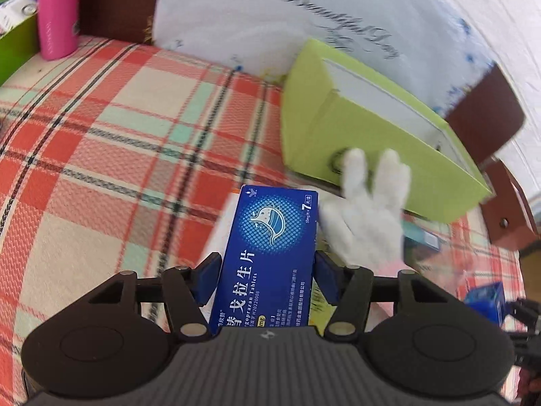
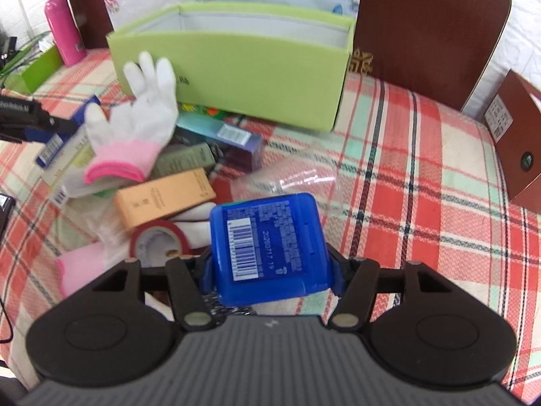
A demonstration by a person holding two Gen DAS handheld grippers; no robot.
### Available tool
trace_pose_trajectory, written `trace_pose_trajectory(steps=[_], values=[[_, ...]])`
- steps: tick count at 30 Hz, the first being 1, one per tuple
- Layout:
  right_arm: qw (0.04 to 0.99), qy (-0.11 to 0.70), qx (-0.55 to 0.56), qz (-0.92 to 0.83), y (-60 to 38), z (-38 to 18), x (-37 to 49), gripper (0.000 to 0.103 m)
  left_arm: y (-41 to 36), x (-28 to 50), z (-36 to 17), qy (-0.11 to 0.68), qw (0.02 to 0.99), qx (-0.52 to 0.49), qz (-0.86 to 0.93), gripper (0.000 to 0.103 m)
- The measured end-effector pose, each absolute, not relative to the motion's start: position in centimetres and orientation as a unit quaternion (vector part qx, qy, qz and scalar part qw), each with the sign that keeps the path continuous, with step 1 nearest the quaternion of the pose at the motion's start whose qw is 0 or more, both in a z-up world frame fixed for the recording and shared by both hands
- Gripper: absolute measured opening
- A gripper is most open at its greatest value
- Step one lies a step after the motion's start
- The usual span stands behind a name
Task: Organize objects
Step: 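Grasp the blue medicine box with the left tool while the right grasps the blue cube box, then lower both boxes into the green box and open both tools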
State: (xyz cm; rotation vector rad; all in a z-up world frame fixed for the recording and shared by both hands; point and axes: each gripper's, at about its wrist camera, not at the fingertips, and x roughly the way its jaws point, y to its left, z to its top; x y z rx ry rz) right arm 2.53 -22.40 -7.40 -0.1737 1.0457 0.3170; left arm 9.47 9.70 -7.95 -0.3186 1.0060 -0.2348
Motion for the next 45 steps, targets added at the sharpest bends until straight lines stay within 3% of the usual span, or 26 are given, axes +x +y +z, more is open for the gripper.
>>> trace_pose_trajectory(steps=[10, 19, 26, 39, 40, 42, 44, 45], values=[[0.878, 0.438, -0.076, 0.179, -21.0, -3.2, 2.3, 0.060, 6.7, 8.3, -2.0, 0.415, 0.882, -0.153, -0.161, 0.061], [0.901, 0.383, -0.062, 0.194, -18.4, 0.3, 7.0, 0.060, 2.5, 12.5, 3.0, 0.356, 0.902, -0.153, -0.189, 0.062], [0.914, 0.360, -0.057, 0.178, -17.0, 0.5, 12.7, 0.060, 0.6, 17.4, 2.5, 0.358, 0.906, -0.147, -0.171, 0.062], [0.906, 0.388, -0.057, 0.159, -16.0, -4.2, 19.6, 0.060, -0.3, 23.0, -2.2, 0.405, 0.892, -0.138, -0.148, 0.061], [0.905, 0.391, -0.060, 0.159, -15.9, -4.6, 19.9, 0.060, -0.3, 23.1, -2.5, 0.406, 0.891, -0.142, -0.143, 0.067], [0.902, 0.394, -0.065, 0.163, -15.7, -5.0, 20.1, 0.063, -0.1, 23.3, -3.0, 0.415, 0.885, -0.157, -0.139, 0.091], [0.901, 0.395, -0.071, 0.168, -15.5, -5.2, 20.1, 0.084, 0.1, 23.1, -3.1, 0.417, 0.883, -0.167, -0.139, 0.093], [0.902, 0.390, -0.075, 0.169, -15.4, -5.2, 19.9, 0.088, 0.1, 23.0, -3.0, 0.416, 0.882, -0.171, -0.141, 0.094]])
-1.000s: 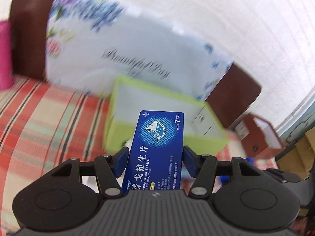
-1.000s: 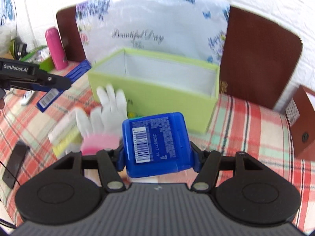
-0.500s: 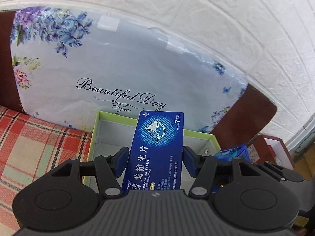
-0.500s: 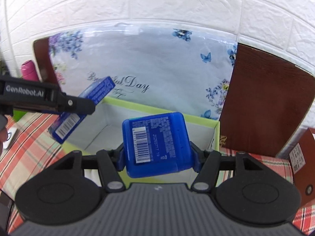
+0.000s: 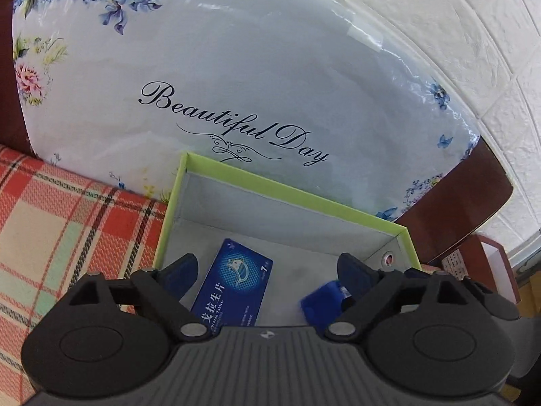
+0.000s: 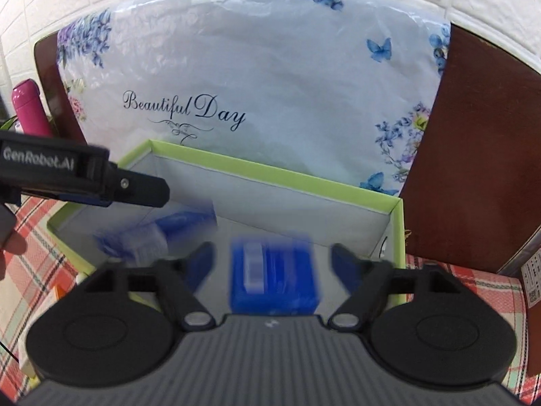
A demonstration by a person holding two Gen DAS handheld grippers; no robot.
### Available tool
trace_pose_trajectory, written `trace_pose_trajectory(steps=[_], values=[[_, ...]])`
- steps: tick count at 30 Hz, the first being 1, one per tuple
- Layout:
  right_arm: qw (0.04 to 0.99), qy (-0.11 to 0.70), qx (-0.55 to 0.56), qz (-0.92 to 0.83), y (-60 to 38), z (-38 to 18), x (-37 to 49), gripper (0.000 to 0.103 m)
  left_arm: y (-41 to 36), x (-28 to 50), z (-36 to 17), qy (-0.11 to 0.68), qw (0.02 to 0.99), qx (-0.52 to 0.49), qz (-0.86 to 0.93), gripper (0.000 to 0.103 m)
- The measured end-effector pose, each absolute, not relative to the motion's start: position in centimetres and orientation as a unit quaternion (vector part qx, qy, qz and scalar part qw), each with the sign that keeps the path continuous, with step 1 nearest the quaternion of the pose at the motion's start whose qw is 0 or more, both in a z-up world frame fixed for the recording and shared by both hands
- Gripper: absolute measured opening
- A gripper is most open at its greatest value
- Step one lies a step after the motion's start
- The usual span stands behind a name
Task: Organize objects
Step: 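Lower both boxes into the green box and open both tools, then grasp the white medicine box with the left tool while the right grasps the steel wool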
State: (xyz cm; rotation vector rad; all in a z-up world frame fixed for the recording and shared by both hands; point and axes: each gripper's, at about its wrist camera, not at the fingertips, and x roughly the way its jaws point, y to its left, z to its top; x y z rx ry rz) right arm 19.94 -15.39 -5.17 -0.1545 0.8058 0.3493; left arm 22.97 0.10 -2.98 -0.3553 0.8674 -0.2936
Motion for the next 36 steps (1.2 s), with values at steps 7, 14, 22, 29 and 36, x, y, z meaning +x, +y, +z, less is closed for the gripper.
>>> trace_pose_trajectory(steps=[7, 14, 22, 29, 36], values=[[0.912, 0.366, -0.082, 0.166, -16.0, -3.2, 17.9, 0.102, 0.7, 19.9, 0.1, 0.366, 0.900, -0.179, -0.155, 0.094], [0.924, 0.338, -0.063, 0.168, -17.3, -0.4, 13.3, 0.103, 2.6, 13.7, 4.7, 0.264, 0.939, -0.183, -0.125, 0.099], [0.927, 0.326, -0.058, 0.177, -18.9, 1.0, 6.8, 0.103, 3.3, 6.5, 6.0, 0.206, 0.957, -0.175, -0.106, 0.103], [0.923, 0.339, -0.054, 0.173, -20.7, 0.6, 2.5, 0.103, 3.8, 2.0, 2.7, 0.246, 0.955, -0.142, -0.083, 0.103], [0.910, 0.369, -0.075, 0.173, -22.0, -1.7, -0.9, 0.103, 4.9, 0.0, -0.7, 0.302, 0.945, -0.118, -0.054, 0.103]])
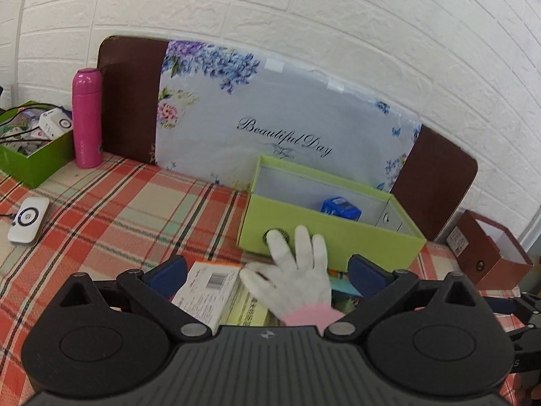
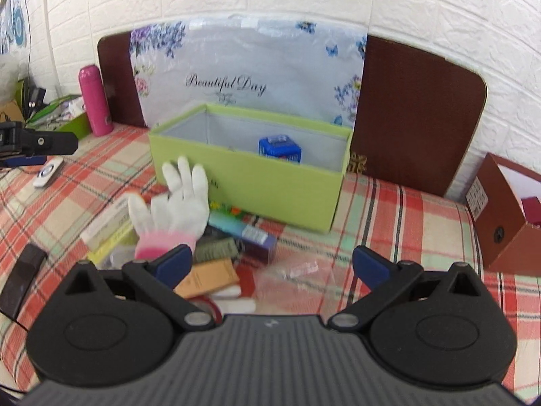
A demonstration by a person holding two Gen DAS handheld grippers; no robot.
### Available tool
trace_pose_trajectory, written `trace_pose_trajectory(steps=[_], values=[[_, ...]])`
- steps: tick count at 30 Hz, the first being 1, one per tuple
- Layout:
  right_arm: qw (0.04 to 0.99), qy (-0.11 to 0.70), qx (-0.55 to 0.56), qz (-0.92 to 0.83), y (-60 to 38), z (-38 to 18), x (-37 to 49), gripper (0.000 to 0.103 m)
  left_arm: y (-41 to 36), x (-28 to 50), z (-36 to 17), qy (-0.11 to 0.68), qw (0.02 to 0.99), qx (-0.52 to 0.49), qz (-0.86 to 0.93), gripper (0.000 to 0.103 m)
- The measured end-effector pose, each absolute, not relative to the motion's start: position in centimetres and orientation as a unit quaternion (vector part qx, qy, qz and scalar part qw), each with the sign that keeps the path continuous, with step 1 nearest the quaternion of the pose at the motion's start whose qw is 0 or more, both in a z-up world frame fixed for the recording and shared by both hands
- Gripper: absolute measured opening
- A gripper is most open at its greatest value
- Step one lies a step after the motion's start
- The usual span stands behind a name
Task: Organize objects
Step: 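Grasp the white medicine box with the left tool while the right grasps the steel wool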
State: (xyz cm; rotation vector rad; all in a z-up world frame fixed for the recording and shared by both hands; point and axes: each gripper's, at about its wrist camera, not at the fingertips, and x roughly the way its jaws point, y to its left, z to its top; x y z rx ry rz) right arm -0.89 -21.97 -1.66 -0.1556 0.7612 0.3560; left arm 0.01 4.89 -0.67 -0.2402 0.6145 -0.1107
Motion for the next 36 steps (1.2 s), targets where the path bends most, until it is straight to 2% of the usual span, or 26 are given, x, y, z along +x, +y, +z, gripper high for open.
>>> trace_pose_trajectory(steps=[9, 18, 28, 32, 34, 36], values=[[0.885, 0.426, -0.083, 0.167, -23.0, -5.3, -3.5, 0.103, 6.2, 0.7, -5.3, 0.379, 0.917, -0.120, -0.043, 0.103], [0.868, 0.463, -0.081, 0.162, -23.6, -7.2, -3.6, 0.102, 8.8, 4.6, -8.1, 0.422, 0.895, -0.145, -0.021, 0.103], [0.847, 0.499, -0.083, 0.164, -23.5, -8.6, -3.0, 0.079, 9.0, 8.6, -11.2, 0.469, 0.872, -0.138, -0.033, 0.102], [0.837, 0.515, -0.083, 0.168, -23.4, -9.4, -2.4, 0.072, 10.0, 9.3, -12.3, 0.464, 0.868, -0.177, -0.033, 0.101], [0.831, 0.522, -0.081, 0.172, -23.4, -9.8, -2.1, 0.071, 10.4, 9.4, -12.4, 0.457, 0.870, -0.182, -0.030, 0.096], [0.827, 0.529, -0.078, 0.173, -23.3, -10.2, -1.8, 0.069, 10.4, 9.6, -12.1, 0.455, 0.873, -0.173, -0.032, 0.083]])
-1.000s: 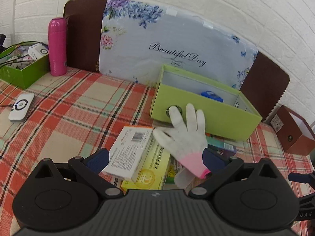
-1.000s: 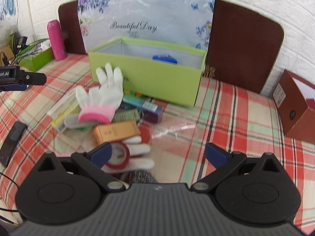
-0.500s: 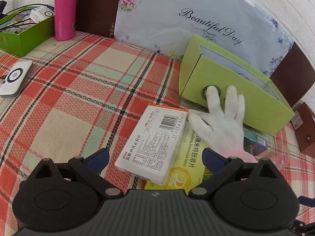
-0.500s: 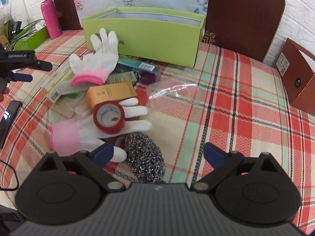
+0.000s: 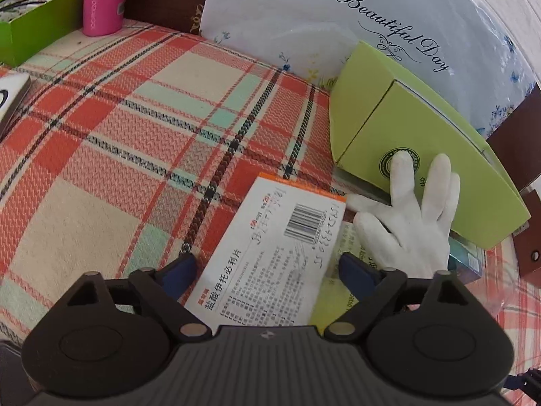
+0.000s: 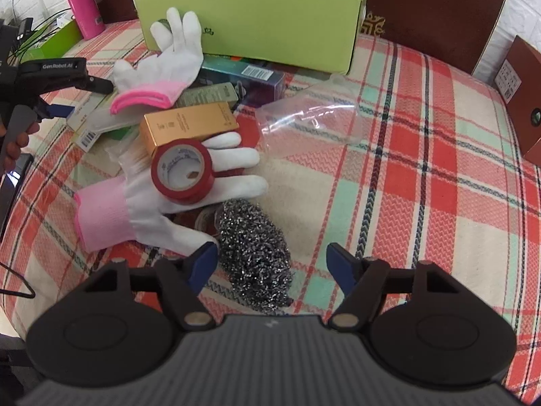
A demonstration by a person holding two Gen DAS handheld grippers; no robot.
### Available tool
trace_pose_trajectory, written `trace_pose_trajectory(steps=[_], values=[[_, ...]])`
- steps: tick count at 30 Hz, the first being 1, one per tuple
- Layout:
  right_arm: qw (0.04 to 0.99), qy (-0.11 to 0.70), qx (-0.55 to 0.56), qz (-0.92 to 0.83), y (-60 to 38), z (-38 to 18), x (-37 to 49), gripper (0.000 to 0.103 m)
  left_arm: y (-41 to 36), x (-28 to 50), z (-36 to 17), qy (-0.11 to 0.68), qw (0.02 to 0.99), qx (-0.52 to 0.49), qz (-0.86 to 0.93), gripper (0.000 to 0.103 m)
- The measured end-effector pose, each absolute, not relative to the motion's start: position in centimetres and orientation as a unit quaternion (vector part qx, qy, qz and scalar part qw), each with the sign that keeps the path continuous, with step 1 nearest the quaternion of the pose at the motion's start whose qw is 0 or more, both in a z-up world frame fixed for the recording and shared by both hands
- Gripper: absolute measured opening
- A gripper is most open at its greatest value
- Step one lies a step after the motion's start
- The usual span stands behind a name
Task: Organize objects
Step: 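Grasp the white medicine box with the left tool while the right grasps the steel wool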
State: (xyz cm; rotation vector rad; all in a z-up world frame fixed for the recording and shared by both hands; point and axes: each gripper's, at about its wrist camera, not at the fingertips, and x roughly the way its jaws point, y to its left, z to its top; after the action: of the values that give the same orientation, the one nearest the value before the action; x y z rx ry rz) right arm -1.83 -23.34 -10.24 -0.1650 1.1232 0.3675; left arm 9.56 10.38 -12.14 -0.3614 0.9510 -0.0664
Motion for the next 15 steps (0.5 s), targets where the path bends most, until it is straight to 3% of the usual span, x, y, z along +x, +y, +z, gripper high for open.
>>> trace_pose_trajectory(steps=[3, 5, 8, 15], values=[[0.816, 0.545, -0.070, 0.179, -23.3, -11.0, -1.3, 0.064, 10.6, 9.8, -11.9, 0.457, 0.873, -0.167, -0.035, 0.077], [0.803, 0.561, -0.070, 0.189, -23.2, -11.7, -0.9, 0.049, 10.4, 9.7, -11.8, 0.456, 0.874, -0.162, -0.035, 0.077], [0.796, 0.564, -0.094, 0.198, -22.6, -12.2, -1.0, 0.041, 10.3, 8.9, -12.0, 0.448, 0.877, -0.169, -0.029, 0.077], [0.796, 0.566, -0.088, 0.198, -23.4, -11.5, -1.1, 0.037, 9.6, 7.1, -11.1, 0.456, 0.876, -0.157, -0.020, 0.073]])
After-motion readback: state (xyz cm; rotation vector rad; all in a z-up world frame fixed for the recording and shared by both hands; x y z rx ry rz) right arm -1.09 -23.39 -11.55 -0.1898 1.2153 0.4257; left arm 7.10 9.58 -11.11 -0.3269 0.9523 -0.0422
